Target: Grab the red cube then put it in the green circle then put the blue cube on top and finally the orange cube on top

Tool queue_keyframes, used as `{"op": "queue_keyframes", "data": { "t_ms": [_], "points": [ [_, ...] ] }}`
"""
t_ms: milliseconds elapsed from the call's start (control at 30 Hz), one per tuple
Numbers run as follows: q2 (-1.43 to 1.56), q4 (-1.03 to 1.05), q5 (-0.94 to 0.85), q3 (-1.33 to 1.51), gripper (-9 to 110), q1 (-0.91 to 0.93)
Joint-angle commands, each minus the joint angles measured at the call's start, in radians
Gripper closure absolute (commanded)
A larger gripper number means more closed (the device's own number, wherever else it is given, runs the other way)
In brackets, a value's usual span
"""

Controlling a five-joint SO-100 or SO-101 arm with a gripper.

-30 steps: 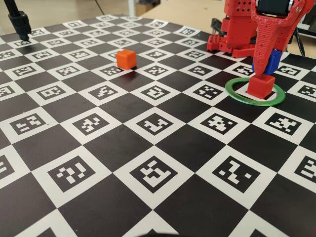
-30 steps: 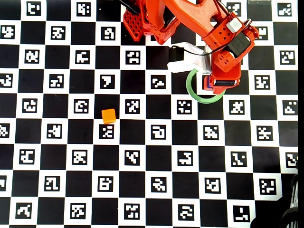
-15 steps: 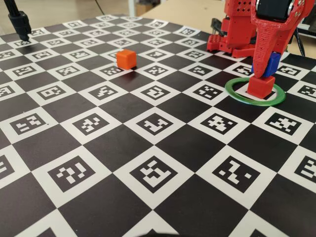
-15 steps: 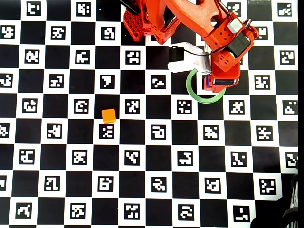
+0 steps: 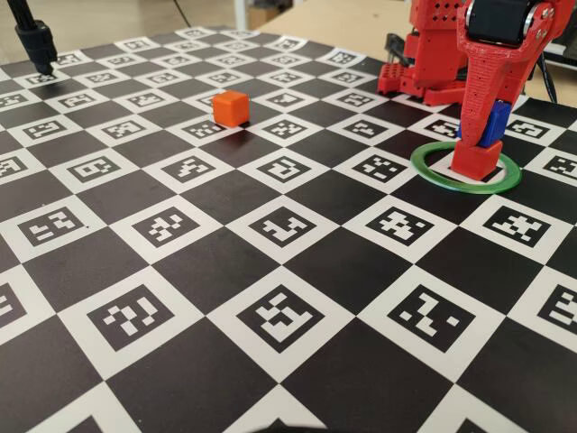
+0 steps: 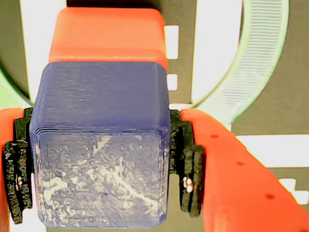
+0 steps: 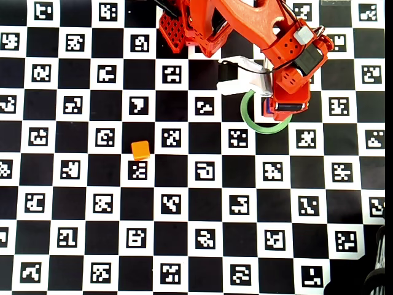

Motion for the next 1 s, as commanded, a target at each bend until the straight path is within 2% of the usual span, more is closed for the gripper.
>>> {"op": "queue_keyframes", "data": {
  "t_ms": [0,967],
  "points": [
    [0.015,-0.012,0.002,-0.006,99,-0.012],
    [0.006,-0.023,0.002,0.003,98,-0.026]
  ]
}}
